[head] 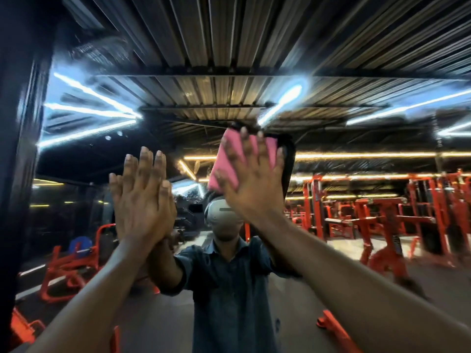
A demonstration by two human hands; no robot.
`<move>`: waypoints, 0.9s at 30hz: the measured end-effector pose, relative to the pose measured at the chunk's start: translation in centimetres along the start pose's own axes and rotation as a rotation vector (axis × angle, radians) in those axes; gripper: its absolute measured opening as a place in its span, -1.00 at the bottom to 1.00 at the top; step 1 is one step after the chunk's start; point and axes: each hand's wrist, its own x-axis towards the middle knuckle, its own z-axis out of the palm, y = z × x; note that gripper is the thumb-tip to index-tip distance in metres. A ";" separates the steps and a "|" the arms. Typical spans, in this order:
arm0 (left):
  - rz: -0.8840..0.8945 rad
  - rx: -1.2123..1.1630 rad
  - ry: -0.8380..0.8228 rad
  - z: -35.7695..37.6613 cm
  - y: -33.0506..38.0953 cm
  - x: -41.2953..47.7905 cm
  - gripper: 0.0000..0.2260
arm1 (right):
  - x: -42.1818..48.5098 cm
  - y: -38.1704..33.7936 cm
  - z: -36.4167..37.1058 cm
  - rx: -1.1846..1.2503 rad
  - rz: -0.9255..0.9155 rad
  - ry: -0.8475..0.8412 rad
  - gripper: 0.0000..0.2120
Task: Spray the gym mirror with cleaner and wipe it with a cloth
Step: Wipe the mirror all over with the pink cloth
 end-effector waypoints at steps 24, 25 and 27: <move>0.104 -0.174 -0.048 -1.3 -2.5 0.1 -0.45 | -8.3 -6.0 1.8 -0.015 -0.148 -0.128 -0.31; 0.116 -0.174 -0.048 -1.3 -3.0 0.1 -0.45 | -9.6 -5.0 1.7 -0.028 -0.178 -0.149 -0.31; 0.143 -0.125 -0.049 -1.2 -4.1 -0.1 -0.46 | -9.4 -2.5 1.3 -0.043 -0.158 -0.155 -0.29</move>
